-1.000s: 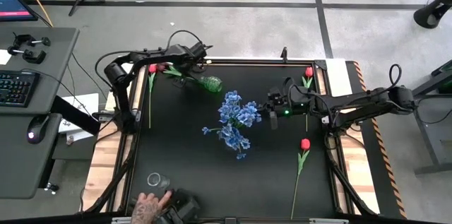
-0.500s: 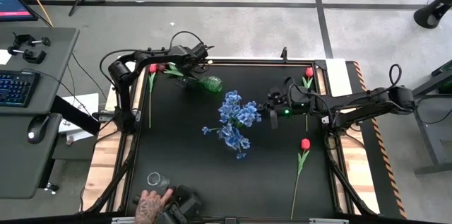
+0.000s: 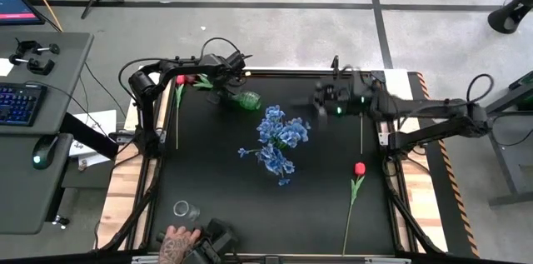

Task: Sort flowers into vase by color
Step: Adjust the green vase on the table

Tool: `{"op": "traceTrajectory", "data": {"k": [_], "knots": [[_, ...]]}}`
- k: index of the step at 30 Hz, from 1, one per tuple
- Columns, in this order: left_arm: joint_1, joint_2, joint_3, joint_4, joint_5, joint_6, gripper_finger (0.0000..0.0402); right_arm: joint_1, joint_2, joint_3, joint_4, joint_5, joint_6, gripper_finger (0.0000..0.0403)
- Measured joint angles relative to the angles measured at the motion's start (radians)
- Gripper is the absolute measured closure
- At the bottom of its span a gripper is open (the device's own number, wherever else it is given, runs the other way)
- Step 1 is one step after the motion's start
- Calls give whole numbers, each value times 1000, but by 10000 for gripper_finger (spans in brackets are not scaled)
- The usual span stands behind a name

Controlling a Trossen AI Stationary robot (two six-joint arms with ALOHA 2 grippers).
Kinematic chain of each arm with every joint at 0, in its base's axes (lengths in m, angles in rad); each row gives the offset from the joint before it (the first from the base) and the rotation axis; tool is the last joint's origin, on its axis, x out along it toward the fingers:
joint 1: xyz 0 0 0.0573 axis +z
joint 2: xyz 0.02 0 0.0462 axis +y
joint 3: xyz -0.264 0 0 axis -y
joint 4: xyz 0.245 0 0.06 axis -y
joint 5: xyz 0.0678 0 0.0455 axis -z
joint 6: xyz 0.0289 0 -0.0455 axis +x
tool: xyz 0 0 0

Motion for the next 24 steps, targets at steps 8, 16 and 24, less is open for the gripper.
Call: {"op": "traceTrajectory", "data": {"k": [8,16,24], "knots": [[0,2,0,18,12,-1,396,-194,220,496,-415,9,-199,402],[-22,2,0,25,11,-48,396,-363,579,869,-735,-288,-332,318],[-48,2,0,27,-7,-113,399,-409,933,1223,-1062,-333,-600,152]]}}
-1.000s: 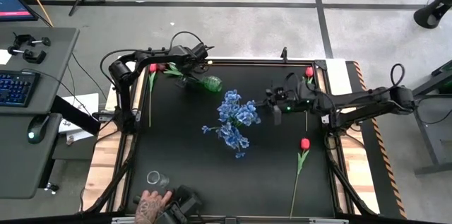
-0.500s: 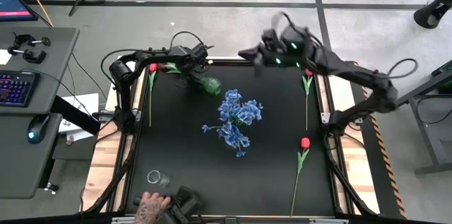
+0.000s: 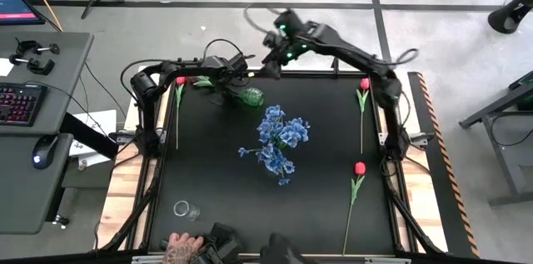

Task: Sort flowers into vase by color
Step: Adjust the green vase on the table

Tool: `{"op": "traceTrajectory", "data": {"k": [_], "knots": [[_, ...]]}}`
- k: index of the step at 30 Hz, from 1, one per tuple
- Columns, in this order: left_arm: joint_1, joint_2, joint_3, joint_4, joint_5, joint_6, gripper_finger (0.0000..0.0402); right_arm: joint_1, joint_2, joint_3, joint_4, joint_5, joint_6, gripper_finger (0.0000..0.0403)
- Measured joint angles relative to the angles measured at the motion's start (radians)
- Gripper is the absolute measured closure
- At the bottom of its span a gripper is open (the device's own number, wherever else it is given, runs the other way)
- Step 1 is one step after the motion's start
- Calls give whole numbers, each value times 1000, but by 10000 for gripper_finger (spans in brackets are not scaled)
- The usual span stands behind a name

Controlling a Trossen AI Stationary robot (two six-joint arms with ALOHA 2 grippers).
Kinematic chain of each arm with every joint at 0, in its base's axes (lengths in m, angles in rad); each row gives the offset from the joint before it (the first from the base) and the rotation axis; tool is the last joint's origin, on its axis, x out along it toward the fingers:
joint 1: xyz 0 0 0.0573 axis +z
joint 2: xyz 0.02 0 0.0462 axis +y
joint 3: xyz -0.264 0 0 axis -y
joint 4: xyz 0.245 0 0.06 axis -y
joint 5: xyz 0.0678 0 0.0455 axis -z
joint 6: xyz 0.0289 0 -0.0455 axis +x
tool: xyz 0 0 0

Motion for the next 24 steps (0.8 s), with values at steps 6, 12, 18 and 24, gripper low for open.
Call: {"op": "traceTrajectory", "data": {"k": [6,12,18,24], "knots": [[-5,0,0,11,7,-1,399,6,165,121,-174,-56,-165,98],[-5,0,0,14,8,10,399,29,260,121,-153,-74,-202,96],[-5,0,0,20,12,7,399,61,325,121,-76,51,-185,96],[-4,0,0,25,25,-1,399,83,327,93,0,202,-164,96]]}}
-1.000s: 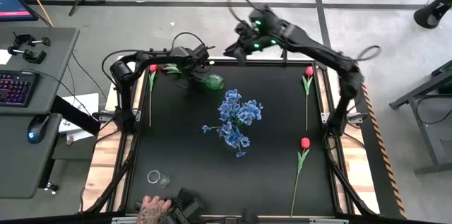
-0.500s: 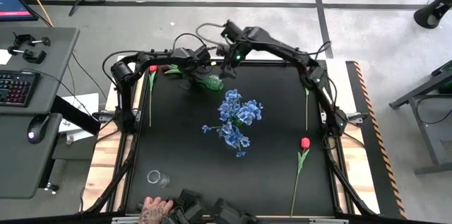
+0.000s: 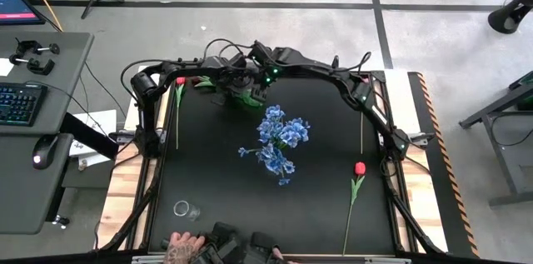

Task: Sort flowers into vase by color
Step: Adjust the green vase on the table

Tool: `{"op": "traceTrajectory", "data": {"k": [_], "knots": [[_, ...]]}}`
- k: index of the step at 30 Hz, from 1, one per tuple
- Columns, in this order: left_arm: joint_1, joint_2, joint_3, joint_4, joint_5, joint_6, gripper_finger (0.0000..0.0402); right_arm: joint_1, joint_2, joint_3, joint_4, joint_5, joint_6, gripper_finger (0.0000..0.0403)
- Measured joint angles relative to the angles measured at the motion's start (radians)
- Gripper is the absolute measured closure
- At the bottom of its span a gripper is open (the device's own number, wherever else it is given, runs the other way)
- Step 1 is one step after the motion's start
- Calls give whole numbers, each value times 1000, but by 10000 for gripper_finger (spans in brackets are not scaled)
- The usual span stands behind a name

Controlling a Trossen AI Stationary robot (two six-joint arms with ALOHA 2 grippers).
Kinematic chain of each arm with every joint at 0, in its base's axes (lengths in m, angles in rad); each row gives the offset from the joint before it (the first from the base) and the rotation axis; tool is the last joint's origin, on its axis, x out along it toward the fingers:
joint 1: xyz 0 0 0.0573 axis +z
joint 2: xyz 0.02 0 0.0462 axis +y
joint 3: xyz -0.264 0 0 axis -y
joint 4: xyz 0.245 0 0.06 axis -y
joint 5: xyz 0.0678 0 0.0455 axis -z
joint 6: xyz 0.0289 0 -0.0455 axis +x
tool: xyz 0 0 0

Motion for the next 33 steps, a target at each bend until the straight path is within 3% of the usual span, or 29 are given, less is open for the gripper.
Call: {"op": "traceTrajectory", "data": {"k": [14,33], "knots": [[0,0,0,23,6,-18,399,21,-4,-127,78,58,91,96],[12,-1,0,50,21,-27,399,20,24,-130,28,119,92,96]]}}
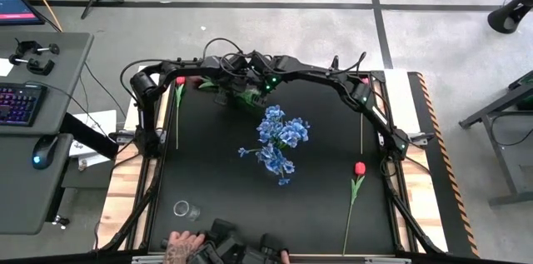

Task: Sort flowers into vase by color
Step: Adjust the green vase on the table

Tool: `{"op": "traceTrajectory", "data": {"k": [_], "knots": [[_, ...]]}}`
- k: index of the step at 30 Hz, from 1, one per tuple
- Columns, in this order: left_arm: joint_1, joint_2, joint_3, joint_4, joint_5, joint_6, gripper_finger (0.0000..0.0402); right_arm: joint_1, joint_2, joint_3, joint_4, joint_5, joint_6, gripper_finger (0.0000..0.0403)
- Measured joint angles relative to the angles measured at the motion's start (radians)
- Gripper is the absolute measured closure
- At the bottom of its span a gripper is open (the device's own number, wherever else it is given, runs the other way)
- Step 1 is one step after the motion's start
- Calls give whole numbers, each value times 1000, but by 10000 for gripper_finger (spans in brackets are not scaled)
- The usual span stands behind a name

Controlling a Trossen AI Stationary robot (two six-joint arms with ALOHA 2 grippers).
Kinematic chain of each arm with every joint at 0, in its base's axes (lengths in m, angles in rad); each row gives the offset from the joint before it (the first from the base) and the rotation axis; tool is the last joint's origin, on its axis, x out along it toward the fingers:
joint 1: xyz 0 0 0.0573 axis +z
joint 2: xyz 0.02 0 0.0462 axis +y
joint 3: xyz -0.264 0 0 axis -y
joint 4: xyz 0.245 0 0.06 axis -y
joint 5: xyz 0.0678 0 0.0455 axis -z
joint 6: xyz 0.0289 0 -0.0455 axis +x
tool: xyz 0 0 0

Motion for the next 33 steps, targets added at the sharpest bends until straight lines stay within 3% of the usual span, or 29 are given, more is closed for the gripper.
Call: {"op": "traceTrajectory", "data": {"k": [5,17,25,33], "knots": [[4,-14,0,15,17,-18,399,-14,14,0,-3,-25,42,96],[14,-50,-1,29,138,-9,401,-10,7,31,-25,-43,-56,96],[4,-76,-1,41,153,11,401,-20,-31,25,-21,-86,-84,96],[-14,-140,2,116,232,-42,401,-38,-85,28,27,-139,-94,97]]}}
